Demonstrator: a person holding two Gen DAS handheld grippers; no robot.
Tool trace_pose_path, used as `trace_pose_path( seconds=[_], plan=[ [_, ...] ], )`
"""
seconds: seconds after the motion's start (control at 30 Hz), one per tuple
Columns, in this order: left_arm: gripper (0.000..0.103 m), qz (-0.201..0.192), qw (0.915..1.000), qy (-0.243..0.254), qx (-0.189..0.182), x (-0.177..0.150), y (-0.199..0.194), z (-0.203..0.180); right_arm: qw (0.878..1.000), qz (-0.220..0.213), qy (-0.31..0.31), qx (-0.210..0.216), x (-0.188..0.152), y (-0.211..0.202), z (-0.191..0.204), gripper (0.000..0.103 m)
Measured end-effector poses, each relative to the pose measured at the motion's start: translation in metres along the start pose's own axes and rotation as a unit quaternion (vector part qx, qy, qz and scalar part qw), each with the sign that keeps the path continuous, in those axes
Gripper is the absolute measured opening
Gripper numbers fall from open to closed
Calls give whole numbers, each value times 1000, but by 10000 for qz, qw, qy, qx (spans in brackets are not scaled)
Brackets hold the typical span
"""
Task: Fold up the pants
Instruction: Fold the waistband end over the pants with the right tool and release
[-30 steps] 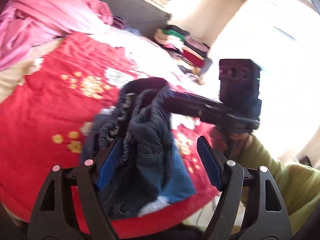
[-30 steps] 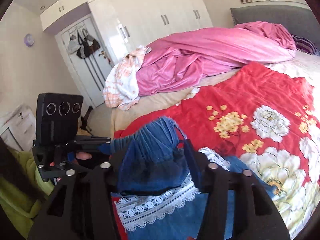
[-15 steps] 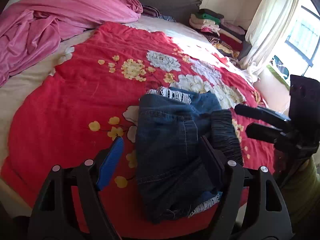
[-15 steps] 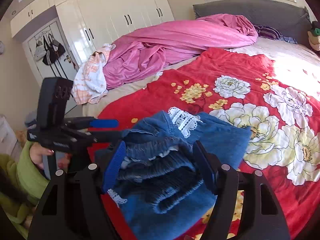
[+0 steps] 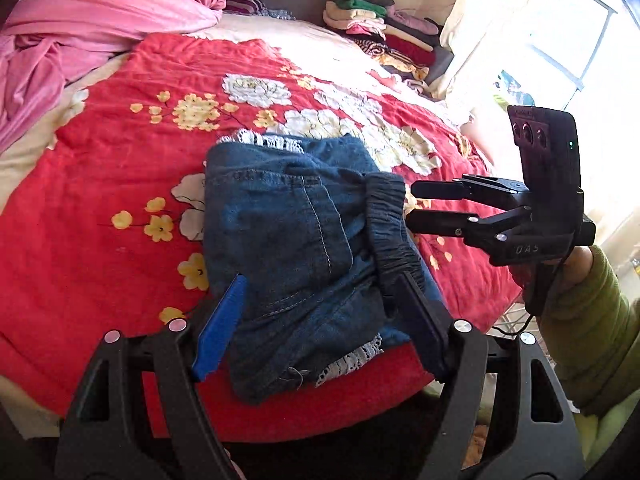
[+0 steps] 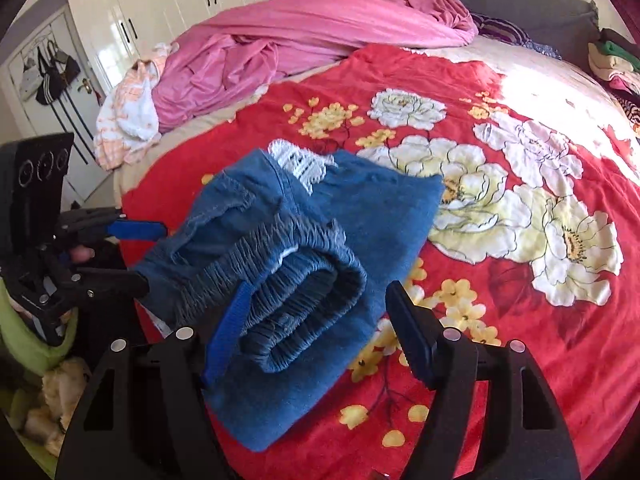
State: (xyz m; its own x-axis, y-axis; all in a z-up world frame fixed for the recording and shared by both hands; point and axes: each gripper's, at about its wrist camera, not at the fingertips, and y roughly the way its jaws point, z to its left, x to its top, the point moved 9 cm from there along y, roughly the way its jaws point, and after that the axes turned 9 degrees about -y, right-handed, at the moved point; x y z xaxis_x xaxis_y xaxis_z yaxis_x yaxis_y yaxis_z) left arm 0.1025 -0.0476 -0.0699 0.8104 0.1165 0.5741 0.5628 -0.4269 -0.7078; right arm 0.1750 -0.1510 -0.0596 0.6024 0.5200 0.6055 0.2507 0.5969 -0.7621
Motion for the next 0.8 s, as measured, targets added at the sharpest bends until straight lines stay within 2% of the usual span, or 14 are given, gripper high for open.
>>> trace_pose_path(
  seconds=[0.1, 0.13, 0.17, 0.3, 0.37, 0.43, 0.47, 0.53, 0.63, 0.8],
  plan=[
    [68, -202, 9998, -62, 30, 5, -13, 2, 9997, -229, -75, 65, 24, -8, 3, 69],
    [64, -233, 9997, -44, -13, 5, -14, 0, 9996, -252, -138, 82, 33, -6, 5, 69],
    [58, -219, 9997, -2, -98, 4, -15, -4, 9994, -254, -202, 88, 42, -3, 6, 69],
    [52, 78, 9991, 270, -312, -10, -1, -25, 9987, 20, -464, 198, 64, 27, 15, 68],
    [49, 403, 9974, 403, -431, -25, 12, -35, 9978, 367, -560, 19, 59, 48, 9, 63],
    [49, 749, 9945, 516, -520, -43, 27, -42, 9951, 755, -550, -312, 46, 68, -4, 63],
    [49, 878, 9931, 579, -524, -50, 33, -44, 9951, 805, -469, -322, 40, 74, -9, 63],
    [49, 940, 9925, 623, -463, -55, 40, -43, 9964, 790, -215, -221, 33, 81, -16, 63],
    [49, 942, 9927, 528, -543, -53, 39, -41, 9968, 726, -121, -299, 31, 83, -20, 64],
    [49, 797, 9943, 465, -531, -48, 28, -40, 9987, 379, -83, -317, 38, 60, -14, 66]
  ],
)
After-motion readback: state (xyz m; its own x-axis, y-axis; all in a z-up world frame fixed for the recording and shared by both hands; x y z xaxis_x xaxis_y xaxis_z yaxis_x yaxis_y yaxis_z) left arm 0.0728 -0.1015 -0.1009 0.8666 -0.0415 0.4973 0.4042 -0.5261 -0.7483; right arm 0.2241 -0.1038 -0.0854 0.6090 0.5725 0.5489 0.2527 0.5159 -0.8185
